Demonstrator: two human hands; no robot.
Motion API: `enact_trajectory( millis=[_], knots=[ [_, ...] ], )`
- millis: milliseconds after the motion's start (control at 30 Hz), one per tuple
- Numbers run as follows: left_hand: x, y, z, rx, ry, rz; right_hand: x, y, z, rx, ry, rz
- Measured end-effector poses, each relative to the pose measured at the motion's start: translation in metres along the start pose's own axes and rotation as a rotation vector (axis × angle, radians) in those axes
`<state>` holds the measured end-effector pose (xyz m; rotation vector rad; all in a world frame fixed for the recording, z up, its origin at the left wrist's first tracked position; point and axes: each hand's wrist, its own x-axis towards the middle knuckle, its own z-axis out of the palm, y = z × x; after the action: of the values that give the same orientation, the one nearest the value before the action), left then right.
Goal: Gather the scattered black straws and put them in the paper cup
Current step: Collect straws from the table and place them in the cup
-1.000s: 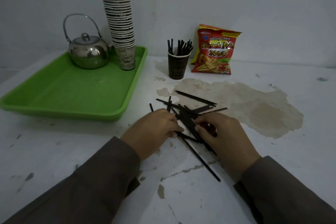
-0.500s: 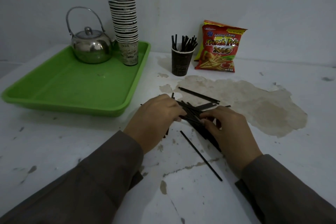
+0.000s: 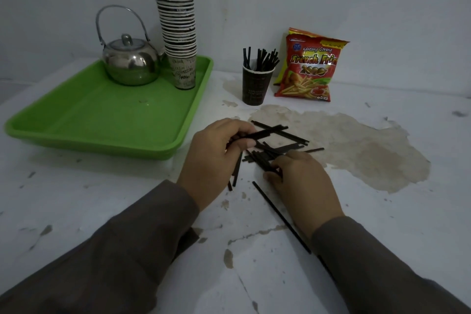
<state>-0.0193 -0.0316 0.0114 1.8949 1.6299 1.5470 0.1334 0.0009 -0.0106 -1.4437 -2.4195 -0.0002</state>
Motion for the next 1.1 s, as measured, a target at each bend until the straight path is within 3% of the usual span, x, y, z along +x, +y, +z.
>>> enact_trajectory(
  millis=[100,233,467,667,833,933,1100],
  knots=[
    [-0.003,0.006,0.004,-0.135,0.017,-0.050,-0.002,-0.009,-0.001,-0.210,-0.025,-0.059],
    [-0.003,0.006,0.005,-0.207,0.026,-0.107,-0.004,-0.014,-0.003,-0.198,0.002,-0.065],
    [-0.001,0.005,0.006,-0.427,0.010,-0.235,-0.001,0.012,-0.022,0.464,0.097,0.197],
    [-0.003,0.007,0.007,-0.543,0.000,-0.277,-0.003,0.026,-0.036,0.867,-0.081,0.360],
    [-0.002,0.004,0.005,-0.584,0.039,-0.329,-0.003,0.025,-0.043,1.360,-0.223,0.432],
    [0.000,0.003,0.004,-0.645,0.051,-0.345,-0.003,0.026,-0.046,1.467,-0.305,0.418],
    [0.006,0.005,0.002,-0.690,0.055,-0.372,0.002,0.028,-0.047,1.396,-0.380,0.394]
  ],
)
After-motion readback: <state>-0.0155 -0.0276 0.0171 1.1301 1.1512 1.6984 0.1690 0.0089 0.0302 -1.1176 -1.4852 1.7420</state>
